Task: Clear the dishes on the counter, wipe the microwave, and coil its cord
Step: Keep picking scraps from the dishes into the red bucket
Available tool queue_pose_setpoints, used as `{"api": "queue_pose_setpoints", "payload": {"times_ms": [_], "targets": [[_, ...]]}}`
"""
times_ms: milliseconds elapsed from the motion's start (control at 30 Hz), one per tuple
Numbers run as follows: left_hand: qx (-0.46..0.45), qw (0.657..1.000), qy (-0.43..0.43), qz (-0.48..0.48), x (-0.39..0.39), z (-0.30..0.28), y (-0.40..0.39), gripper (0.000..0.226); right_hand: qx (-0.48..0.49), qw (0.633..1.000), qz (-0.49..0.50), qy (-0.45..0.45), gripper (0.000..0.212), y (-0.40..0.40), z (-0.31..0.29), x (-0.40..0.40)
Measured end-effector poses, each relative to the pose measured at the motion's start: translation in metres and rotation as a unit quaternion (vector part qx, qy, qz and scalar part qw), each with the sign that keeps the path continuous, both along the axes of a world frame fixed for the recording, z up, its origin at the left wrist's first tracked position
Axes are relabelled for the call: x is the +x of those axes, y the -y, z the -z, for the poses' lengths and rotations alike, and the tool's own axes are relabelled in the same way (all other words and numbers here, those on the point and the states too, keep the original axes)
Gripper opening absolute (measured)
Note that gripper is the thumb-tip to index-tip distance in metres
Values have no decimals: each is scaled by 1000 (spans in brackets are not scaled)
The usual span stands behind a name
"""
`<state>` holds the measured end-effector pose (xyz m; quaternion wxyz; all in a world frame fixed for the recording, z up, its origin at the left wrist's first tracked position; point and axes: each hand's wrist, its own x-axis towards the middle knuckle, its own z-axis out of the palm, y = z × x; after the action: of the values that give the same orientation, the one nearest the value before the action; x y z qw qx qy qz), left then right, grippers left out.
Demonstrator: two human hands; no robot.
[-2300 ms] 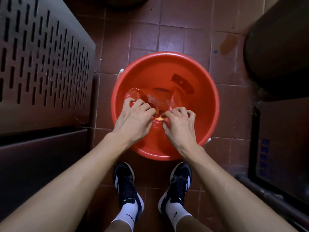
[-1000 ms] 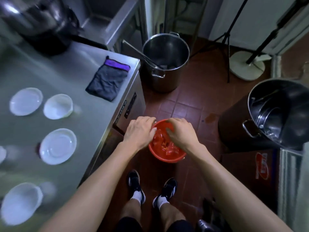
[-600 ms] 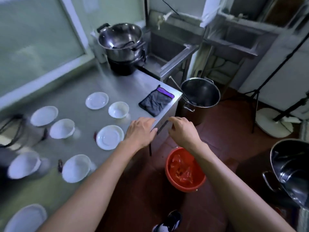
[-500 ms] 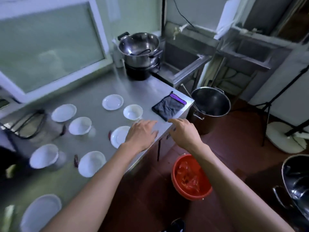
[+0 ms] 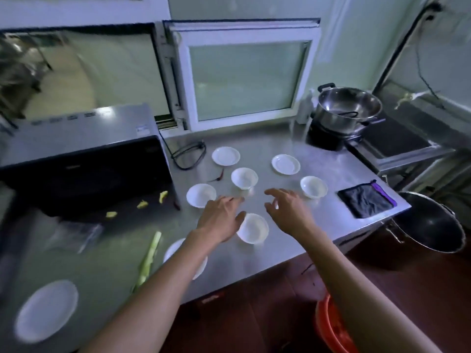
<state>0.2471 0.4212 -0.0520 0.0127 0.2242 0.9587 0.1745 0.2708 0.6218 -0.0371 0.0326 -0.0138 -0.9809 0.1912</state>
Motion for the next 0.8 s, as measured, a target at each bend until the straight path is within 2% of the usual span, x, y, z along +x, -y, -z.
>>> {"api": "queue_pose_setpoints", "payload": {"times_ms": [367, 700, 800], "targets": [[15, 987, 8, -158, -11, 22, 143, 35, -13, 989, -141, 49, 39, 143, 32, -59], [-5, 969, 24, -247, -60, 54, 202, 37, -67, 974, -196, 86, 24, 212, 74, -138], [-7, 964, 32, -265, -67, 65, 212, 35, -65, 969, -219, 98, 29, 228, 90, -152]]}}
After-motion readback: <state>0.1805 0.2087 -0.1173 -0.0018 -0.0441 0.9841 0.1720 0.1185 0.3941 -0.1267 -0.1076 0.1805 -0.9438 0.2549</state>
